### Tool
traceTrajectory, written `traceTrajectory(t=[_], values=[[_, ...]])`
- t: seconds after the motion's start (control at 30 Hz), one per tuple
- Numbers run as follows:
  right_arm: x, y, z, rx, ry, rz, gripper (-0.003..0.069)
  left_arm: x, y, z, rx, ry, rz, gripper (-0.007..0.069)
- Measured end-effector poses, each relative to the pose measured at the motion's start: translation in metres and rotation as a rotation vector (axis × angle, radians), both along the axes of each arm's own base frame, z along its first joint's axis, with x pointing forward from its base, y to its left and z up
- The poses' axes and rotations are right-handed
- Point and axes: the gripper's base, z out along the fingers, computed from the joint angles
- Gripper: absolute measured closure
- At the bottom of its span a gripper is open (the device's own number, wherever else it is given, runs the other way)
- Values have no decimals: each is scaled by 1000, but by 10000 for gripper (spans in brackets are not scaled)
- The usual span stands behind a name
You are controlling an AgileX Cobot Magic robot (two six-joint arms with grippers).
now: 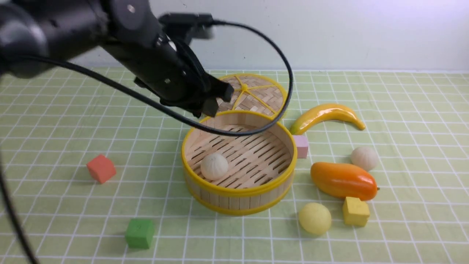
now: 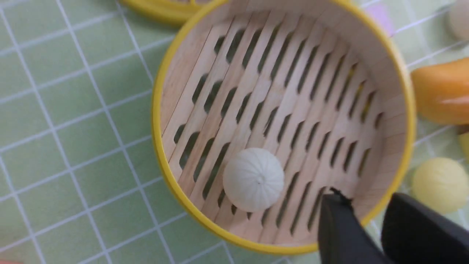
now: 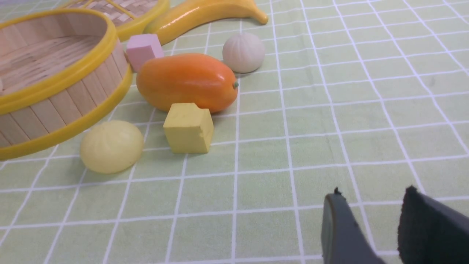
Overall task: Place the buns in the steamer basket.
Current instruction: Use the right arm to grab a steamed stuffed bun
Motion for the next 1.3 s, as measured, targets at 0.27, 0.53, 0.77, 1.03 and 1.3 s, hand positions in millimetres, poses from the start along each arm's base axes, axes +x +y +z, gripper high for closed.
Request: traceTrajectory(t=[0.27,0.53,0.77,1.03,1.3], values=[[0,0,0,1,0,0,418,-120,55,18,-166,-220,42,638],[3,5,9,397,-100,-40,418,-222,106,-38,-314,-397,106,638],[1,10,39,796,-185,-29,418,-248,120,-75,-357,-474,136,638],[44,36,111,376,411,240,418,-250,122,-83,-356,-469,140,638],[151,51,106,155,926,329,418,-250,122,-83,-360,-475,142,638]])
